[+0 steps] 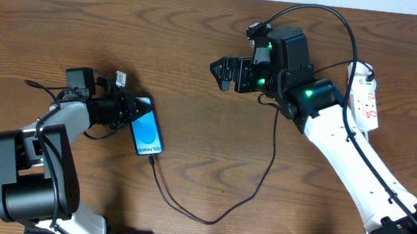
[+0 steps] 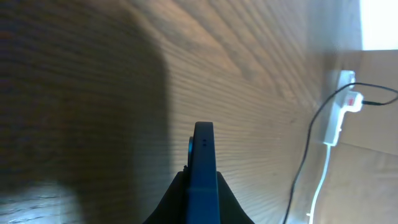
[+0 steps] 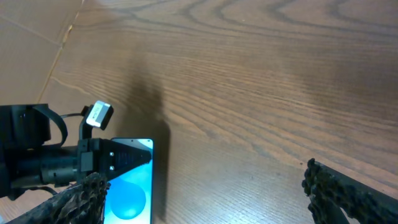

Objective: Plug charger to phone and switch on socket
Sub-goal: 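Lower the phone with the left gripper onto the table, then release the phone with the left gripper and lift it away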

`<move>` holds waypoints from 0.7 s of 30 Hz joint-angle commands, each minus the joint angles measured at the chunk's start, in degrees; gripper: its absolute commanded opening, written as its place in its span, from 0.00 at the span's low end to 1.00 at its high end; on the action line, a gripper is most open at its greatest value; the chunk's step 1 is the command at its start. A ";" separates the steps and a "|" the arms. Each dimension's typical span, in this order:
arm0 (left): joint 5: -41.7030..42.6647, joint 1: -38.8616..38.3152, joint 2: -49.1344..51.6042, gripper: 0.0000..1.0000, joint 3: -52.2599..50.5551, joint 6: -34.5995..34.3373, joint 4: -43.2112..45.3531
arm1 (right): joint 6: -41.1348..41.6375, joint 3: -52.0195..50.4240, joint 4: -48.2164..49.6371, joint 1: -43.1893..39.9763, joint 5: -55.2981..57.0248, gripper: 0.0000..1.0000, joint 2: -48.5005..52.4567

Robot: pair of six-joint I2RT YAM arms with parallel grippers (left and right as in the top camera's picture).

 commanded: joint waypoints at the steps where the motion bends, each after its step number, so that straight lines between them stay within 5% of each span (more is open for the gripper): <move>1: -1.16 0.02 -1.20 0.07 0.35 1.75 -0.74 | -0.92 0.68 0.15 0.44 0.28 0.99 -0.63; 21: -7.17 0.02 -1.20 0.07 0.35 1.77 -5.64 | -0.92 0.68 0.55 0.70 0.28 0.99 -0.63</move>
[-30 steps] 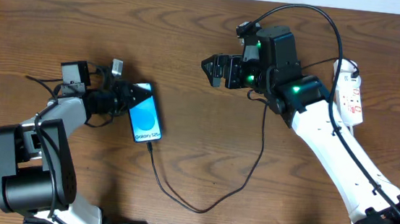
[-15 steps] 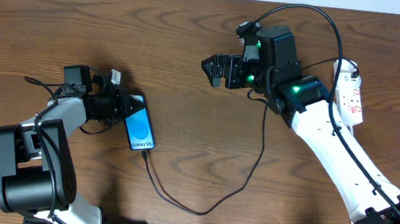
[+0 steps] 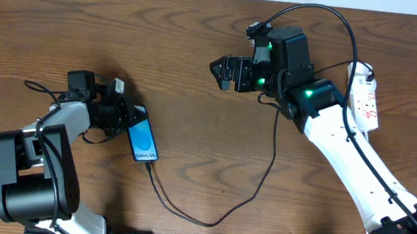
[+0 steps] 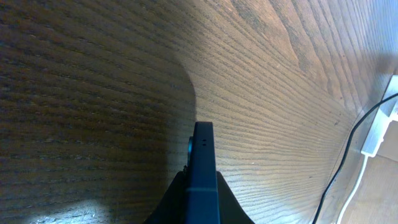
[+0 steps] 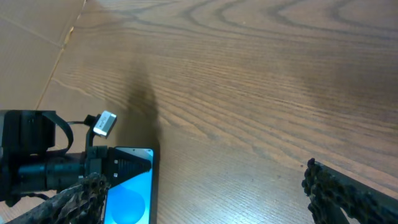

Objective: Plug charger to phone and switch on socket
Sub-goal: 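Release the phone with the left gripper and lift it away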

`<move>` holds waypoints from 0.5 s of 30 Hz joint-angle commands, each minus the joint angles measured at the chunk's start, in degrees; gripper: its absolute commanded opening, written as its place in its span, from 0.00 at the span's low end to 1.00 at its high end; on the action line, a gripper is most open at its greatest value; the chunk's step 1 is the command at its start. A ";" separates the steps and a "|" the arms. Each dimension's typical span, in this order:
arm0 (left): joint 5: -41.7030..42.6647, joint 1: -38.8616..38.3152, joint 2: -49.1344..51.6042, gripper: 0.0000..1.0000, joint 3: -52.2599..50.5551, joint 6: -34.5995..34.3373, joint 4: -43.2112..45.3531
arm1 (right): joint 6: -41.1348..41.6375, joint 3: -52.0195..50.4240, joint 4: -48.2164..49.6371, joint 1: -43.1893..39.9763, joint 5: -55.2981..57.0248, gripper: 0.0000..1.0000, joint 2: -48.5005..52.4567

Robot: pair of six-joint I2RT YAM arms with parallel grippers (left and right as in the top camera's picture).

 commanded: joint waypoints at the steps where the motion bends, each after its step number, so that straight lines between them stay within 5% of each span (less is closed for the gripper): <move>1: -0.35 0.02 -1.20 0.08 0.35 1.01 -0.26 | -0.92 0.68 0.07 0.70 0.28 0.99 -0.63; 15: -4.55 0.02 -1.20 0.07 0.35 1.16 -0.13 | -0.90 0.68 0.07 0.70 0.28 0.99 -0.63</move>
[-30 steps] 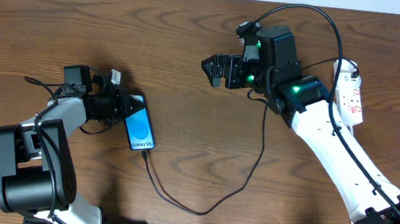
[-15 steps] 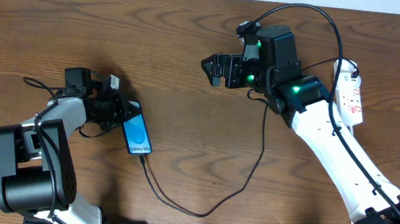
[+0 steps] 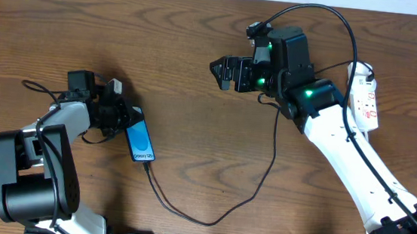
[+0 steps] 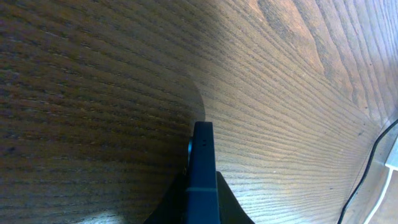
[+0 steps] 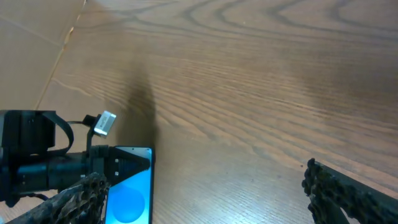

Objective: Plug charger to phone and switch on socket
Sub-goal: 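Release the phone with the left gripper and lift it away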

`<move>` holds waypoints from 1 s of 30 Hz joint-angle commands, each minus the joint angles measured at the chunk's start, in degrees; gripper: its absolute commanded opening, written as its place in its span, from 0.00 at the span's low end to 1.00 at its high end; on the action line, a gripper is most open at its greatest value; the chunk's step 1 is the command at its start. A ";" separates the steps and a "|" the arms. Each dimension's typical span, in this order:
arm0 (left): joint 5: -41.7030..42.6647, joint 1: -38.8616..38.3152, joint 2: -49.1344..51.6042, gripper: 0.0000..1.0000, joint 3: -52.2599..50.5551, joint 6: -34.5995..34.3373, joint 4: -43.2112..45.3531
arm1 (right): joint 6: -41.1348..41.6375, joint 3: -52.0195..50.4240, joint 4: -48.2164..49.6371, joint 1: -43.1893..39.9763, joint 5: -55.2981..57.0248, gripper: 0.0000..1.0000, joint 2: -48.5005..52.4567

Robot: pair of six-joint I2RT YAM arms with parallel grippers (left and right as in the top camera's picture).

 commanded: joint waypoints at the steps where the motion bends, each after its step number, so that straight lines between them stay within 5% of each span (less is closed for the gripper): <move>1: -0.50 0.02 -1.20 0.07 0.35 1.01 -0.13 | -0.90 0.68 0.04 0.70 0.28 0.99 -0.63; 6: -0.52 0.02 -1.20 0.08 0.35 1.01 -0.33 | -0.90 0.68 0.07 0.70 0.26 0.99 -0.63; 10: -0.52 0.02 -1.20 0.21 0.35 1.01 -0.35 | -0.90 0.68 0.00 0.70 0.26 0.99 -0.63; 18: -0.52 0.02 -1.20 0.31 0.35 1.01 -0.59 | -0.90 0.68 -0.02 0.70 0.26 0.99 -0.63; 27: -1.86 0.02 -1.20 0.65 0.35 1.01 -1.64 | -0.90 0.68 -0.07 0.70 0.24 0.99 -0.63; 30: -3.37 0.02 -1.20 0.69 0.35 1.01 -2.27 | -0.90 0.68 -0.07 0.70 0.26 0.99 -0.63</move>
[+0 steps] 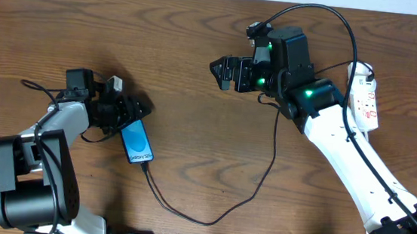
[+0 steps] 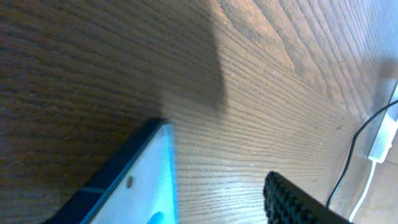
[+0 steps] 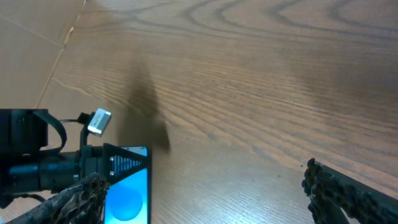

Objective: Plug charger to phone and switch on socket
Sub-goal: 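Release the phone with the left gripper and lift it away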

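The phone [image 1: 138, 143] lies flat on the table, its blue screen up, also seen in the left wrist view [image 2: 134, 186] and the right wrist view [image 3: 127, 199]. A black charger cable [image 1: 199, 219] is plugged into its lower end and curves right, up toward the white power strip [image 1: 365, 97]. My left gripper [image 1: 133, 116] stands open at the phone's upper end; one finger [image 2: 298, 199] shows, the other is hidden. My right gripper [image 1: 224, 73] hangs open over the table's middle, holding nothing [image 3: 208, 199].
The power strip [image 2: 377, 142] lies along the right side of the wooden table [image 1: 201, 33], behind my right arm. A thick black arm cable [image 1: 316, 9] arches over the right wrist. The table's far edge runs along the top of the overhead view.
My left gripper was shut on the phone, seen edge-on between its fingers. Now it is open and the phone lies flat, screen up, beside the fingers. My right arm has not moved.
My left gripper held the phone, cable plugged in, a little right of where it is now. Over the following moments the held phone stood further left and nearer the front. Now it rests flat, released. My right gripper stayed open above the middle throughout.
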`<move>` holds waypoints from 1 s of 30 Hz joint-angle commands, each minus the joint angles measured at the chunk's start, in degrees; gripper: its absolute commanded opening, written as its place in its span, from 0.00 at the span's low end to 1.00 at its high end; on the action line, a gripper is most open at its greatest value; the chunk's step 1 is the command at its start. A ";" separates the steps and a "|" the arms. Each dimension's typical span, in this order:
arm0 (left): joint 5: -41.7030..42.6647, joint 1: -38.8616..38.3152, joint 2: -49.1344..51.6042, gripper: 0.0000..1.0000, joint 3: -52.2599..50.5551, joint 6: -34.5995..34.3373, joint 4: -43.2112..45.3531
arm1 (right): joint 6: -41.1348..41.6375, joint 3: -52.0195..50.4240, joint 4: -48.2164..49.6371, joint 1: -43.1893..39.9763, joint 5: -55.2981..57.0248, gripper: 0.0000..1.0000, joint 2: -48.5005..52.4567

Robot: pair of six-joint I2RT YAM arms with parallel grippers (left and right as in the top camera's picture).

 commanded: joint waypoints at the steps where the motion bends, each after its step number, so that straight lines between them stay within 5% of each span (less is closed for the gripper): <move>1: -5.31 0.04 0.57 0.70 -0.04 0.96 -1.36 | -0.92 0.68 -0.04 0.70 0.26 0.99 -0.63; 30: -14.88 0.04 0.57 0.89 -0.04 0.09 -8.02 | -0.92 0.68 -0.04 0.70 -0.17 0.99 -0.63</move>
